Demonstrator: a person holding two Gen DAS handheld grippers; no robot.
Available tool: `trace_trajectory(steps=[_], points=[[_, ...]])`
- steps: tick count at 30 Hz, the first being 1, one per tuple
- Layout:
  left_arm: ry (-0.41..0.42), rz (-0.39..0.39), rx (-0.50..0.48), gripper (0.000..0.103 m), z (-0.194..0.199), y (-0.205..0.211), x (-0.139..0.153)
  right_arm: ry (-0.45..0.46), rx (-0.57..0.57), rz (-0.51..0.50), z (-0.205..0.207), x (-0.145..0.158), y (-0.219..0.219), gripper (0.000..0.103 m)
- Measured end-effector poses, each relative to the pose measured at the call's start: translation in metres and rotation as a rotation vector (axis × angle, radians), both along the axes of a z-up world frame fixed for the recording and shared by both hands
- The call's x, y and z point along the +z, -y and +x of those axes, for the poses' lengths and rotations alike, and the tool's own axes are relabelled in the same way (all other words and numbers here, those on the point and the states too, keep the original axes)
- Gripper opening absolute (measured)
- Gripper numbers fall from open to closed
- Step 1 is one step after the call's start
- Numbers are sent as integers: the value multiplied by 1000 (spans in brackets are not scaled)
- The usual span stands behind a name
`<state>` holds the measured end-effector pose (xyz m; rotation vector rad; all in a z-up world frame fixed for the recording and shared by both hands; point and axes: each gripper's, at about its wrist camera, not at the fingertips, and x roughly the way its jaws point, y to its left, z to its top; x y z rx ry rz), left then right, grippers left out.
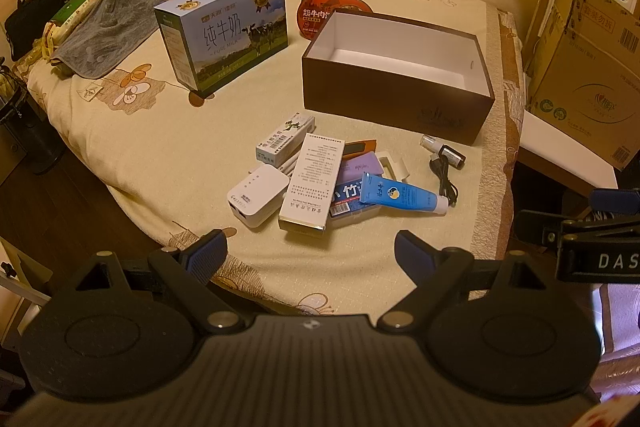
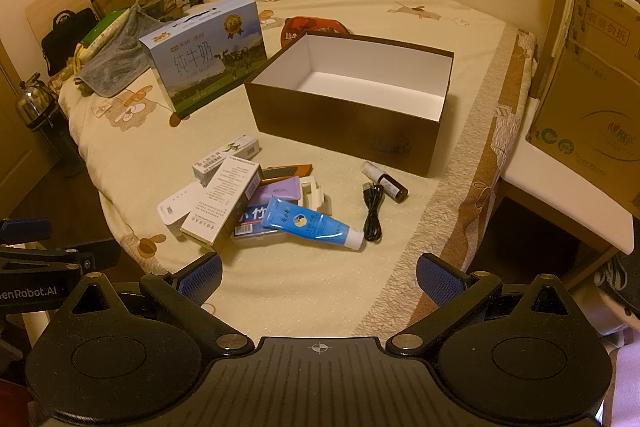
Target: Organize rigid objects
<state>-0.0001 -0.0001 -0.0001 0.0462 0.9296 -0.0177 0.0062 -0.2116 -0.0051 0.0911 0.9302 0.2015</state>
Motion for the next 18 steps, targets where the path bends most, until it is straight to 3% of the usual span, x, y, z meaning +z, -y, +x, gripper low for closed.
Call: trace_trajectory(steps=[18], points=[[-4, 0, 0, 89, -1, 0, 0, -3, -1, 4, 1, -4, 3, 101]])
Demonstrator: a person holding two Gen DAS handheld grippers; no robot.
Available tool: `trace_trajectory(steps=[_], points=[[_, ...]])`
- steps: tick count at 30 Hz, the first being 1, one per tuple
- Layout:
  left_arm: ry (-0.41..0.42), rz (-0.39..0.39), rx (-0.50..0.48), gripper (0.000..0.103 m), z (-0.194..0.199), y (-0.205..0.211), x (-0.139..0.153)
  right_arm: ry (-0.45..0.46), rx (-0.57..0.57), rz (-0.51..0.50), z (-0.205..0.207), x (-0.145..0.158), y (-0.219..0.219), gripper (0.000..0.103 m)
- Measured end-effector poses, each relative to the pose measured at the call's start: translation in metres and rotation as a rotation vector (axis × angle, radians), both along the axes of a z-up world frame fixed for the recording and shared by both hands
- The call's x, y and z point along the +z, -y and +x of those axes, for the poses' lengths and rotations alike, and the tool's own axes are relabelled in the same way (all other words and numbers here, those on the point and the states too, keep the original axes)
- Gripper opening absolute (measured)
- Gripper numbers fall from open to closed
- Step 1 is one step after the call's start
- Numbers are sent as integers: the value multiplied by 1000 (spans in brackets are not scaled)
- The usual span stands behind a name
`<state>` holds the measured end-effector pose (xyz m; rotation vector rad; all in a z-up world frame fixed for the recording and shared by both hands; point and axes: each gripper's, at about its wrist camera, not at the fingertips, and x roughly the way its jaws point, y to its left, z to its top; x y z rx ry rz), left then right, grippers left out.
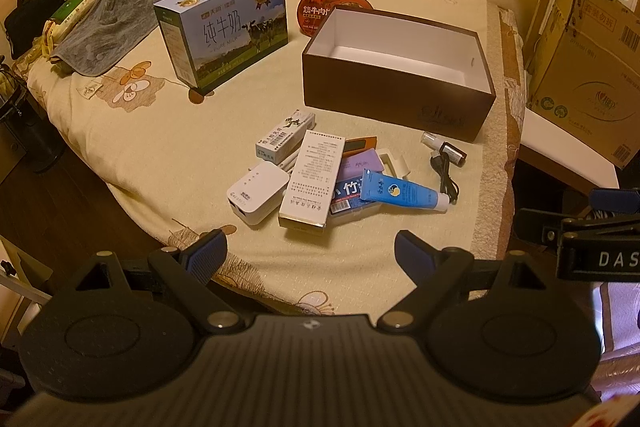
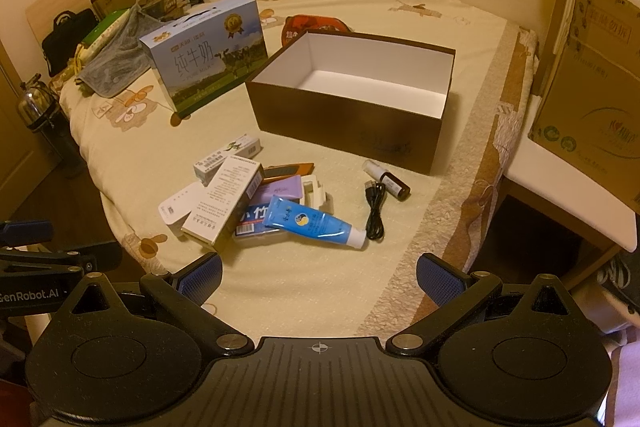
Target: Organize rigid objects
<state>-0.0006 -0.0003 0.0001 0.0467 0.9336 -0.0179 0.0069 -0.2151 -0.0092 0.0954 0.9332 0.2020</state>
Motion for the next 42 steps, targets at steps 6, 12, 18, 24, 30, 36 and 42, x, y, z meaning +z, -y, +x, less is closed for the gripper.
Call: trace_trajectory(steps=[6, 12, 18, 24, 30, 36, 42], points=[[-6, 0, -1, 89, -2, 0, -15, -7, -2, 3, 0, 2, -6, 101], [-14, 0, 2, 89, 2, 0, -10, -16, -3, 13, 1, -5, -4, 101], [-21, -4, 7, 89, 4, -3, -13, -23, -9, 27, 5, -8, -1, 101], [-59, -22, 8, 89, 12, -9, -23, -20, -7, 59, 9, -13, 4, 101], [-75, -33, -3, 89, 20, -11, -34, -13, 14, 93, 14, -20, 4, 101], [-70, -31, -19, 88, 29, -10, -43, -5, 49, 93, 23, -30, 1, 101], [-77, -36, -26, 88, 42, -9, -55, -17, 67, 88, 36, -43, 2, 95]])
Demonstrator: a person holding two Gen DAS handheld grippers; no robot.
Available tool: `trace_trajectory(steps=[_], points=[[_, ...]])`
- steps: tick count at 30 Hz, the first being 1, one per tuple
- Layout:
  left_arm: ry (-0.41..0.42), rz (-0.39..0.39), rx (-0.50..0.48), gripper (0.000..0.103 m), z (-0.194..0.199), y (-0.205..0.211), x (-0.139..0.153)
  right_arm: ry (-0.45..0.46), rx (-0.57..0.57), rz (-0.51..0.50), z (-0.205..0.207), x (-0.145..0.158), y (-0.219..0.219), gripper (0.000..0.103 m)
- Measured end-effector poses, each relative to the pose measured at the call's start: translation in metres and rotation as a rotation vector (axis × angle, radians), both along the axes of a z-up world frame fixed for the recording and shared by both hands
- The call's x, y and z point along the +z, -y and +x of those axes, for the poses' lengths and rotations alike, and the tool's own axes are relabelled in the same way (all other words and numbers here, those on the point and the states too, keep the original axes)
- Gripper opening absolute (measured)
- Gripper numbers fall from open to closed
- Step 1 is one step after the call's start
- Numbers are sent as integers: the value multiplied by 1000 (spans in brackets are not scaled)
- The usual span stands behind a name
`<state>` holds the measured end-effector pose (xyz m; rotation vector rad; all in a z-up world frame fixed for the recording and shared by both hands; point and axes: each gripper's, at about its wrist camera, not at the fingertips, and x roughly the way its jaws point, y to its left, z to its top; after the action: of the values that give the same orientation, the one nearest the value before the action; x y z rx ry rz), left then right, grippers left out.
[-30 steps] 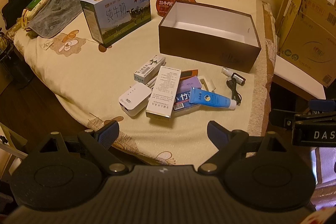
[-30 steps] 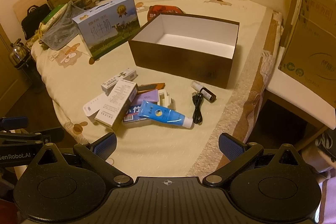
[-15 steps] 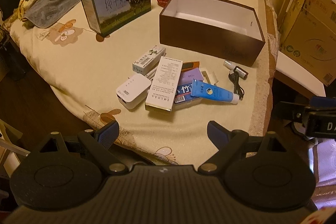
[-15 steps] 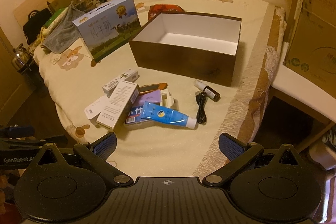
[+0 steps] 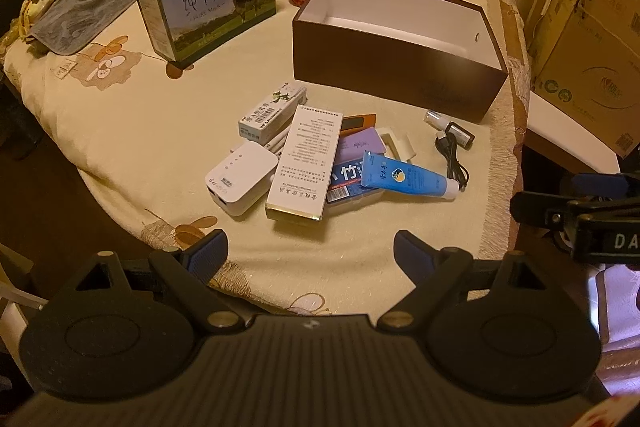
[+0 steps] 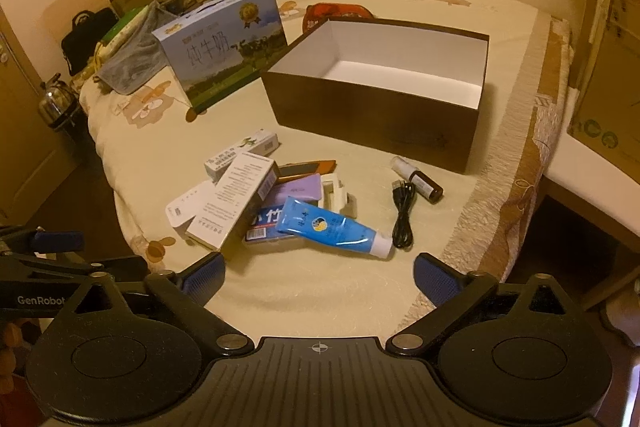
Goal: Organize rigid objects
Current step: 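Grasp the blue hand-cream tube with the right gripper while the left gripper approaches the white leaflet box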
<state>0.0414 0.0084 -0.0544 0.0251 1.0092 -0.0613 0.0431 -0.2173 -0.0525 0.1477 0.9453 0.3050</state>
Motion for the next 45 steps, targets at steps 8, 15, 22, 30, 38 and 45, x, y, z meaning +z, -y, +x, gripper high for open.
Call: trace_trajectory(steps=[8, 15, 22, 30, 38, 45], points=[[-2, 2, -2, 87, 18, 0, -18, 8, 33, 29, 21, -17, 12, 85], [-13, 11, -7, 87, 39, 0, -37, 38, 126, 19, 39, -34, 13, 73], [-37, 26, -6, 87, 60, 1, -60, 35, 238, -45, 57, -67, 2, 65], [-62, 61, -29, 86, 79, 6, -85, -2, 370, -108, 88, -106, -7, 64], [-82, 64, -26, 85, 99, 7, -100, -7, 492, -177, 113, -137, -9, 64], [-86, 80, -39, 85, 106, 9, -106, 15, 648, -279, 118, -161, -22, 62]])
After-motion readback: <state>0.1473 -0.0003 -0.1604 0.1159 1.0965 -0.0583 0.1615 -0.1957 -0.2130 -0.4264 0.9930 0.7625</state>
